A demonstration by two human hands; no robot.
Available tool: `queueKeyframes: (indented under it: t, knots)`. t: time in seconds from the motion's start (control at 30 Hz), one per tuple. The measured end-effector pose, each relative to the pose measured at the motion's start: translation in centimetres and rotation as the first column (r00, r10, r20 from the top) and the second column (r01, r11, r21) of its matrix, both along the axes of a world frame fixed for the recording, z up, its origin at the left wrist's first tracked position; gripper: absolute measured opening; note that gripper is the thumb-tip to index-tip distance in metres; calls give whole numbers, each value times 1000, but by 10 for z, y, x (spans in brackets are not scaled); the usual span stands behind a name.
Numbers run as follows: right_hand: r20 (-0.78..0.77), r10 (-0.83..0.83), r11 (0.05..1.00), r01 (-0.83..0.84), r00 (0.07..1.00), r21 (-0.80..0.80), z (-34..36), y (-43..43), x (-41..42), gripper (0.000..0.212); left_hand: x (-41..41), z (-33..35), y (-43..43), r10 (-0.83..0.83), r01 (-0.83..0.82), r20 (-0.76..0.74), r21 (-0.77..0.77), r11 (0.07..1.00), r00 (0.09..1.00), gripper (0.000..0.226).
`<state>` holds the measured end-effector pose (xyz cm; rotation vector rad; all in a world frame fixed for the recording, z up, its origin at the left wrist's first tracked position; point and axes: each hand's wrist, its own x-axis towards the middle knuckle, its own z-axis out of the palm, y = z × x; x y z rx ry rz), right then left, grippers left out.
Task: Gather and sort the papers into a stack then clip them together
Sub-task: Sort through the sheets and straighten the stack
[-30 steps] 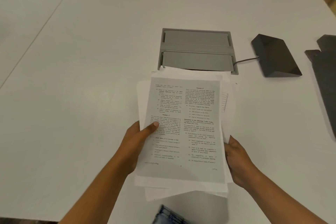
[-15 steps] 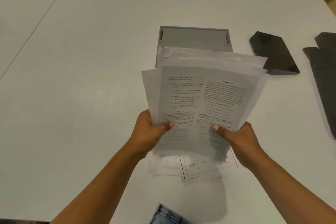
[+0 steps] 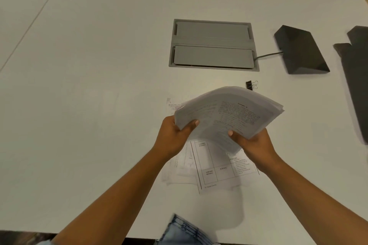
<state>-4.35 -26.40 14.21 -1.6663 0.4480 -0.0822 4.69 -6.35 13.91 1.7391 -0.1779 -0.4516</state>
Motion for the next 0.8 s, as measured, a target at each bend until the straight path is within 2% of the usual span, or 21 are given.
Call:
queueKeyframes:
  t: [0.2,0.33,0.43,0.6,0.73,0.8]
  knots:
    - [2,-45,999,45,999,26,-9,-9,-9,35,0,1,9,52,-51,4,-110,993,999,28]
    - [-114,64,997,-69,991,-38,-24,-4,-19,35,-11,-19,8,-60,63,-47,70,996,997,22]
    - [-151,52,998,-57,987,-32,-26,-4,-20,24,-14,-25,11,-38,46,-85,90,995,996,24]
    - [-191,20,996,-3,981,90,-16,-2,-20,20,-16,-10,29,54,-67,-217,-55,996,975,24]
    - [-205,21,964,34,979,264,-10,5,-26,25,-33,-1,43,56,-103,-385,-101,990,921,28]
    - [-220,53,955,15,974,297,-11,9,-30,29,-42,-1,48,69,-116,-410,-92,989,910,23]
